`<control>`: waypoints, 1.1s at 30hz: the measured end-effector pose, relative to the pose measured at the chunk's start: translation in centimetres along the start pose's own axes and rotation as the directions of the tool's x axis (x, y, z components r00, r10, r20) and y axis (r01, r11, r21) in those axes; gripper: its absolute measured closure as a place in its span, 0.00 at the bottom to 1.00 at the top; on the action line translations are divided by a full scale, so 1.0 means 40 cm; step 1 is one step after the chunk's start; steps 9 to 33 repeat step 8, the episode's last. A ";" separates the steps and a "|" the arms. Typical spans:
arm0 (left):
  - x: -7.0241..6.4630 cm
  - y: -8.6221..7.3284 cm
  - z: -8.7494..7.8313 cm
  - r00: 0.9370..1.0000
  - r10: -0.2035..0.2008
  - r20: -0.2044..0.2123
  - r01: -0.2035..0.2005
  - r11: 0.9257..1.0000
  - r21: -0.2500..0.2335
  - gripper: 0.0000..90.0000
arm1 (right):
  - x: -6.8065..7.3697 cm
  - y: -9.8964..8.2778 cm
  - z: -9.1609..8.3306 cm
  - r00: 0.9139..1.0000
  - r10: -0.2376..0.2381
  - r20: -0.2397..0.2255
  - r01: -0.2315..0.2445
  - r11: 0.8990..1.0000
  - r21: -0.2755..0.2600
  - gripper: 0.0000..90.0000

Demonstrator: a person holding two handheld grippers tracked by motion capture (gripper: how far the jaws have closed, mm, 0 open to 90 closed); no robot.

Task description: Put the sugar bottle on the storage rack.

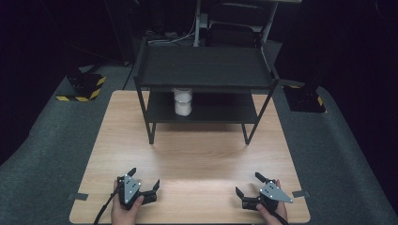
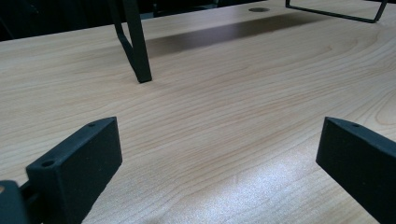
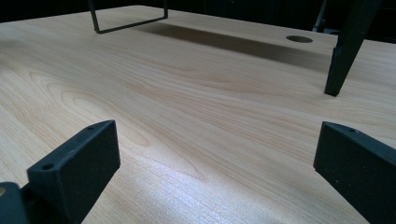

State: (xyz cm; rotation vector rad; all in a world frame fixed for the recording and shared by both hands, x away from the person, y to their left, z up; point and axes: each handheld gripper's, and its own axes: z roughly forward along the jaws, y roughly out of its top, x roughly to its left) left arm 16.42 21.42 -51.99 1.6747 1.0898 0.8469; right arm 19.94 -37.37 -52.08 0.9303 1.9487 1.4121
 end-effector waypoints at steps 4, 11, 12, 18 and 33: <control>0.001 0.005 0.002 1.000 -0.004 -0.002 0.004 1.000 0.012 0.01 | 0.003 -0.002 -0.002 1.000 -0.002 0.007 0.002 1.000 -0.003 0.00; 0.001 0.005 0.002 1.000 0.003 0.001 -0.003 1.000 0.011 0.01 | 0.010 -0.005 -0.004 1.000 0.003 0.024 -0.002 1.000 -0.010 0.00; 0.001 0.005 0.002 1.000 0.003 0.001 -0.003 1.000 0.011 0.01 | 0.010 -0.005 -0.004 1.000 0.003 0.024 -0.002 1.000 -0.010 0.00; 0.001 0.005 0.002 1.000 0.003 0.001 -0.003 1.000 0.011 0.01 | 0.010 -0.005 -0.004 1.000 0.003 0.024 -0.002 1.000 -0.010 0.00; 0.001 0.005 0.002 1.000 0.003 0.001 -0.003 1.000 0.011 0.01 | 0.010 -0.005 -0.004 1.000 0.003 0.024 -0.002 1.000 -0.010 0.00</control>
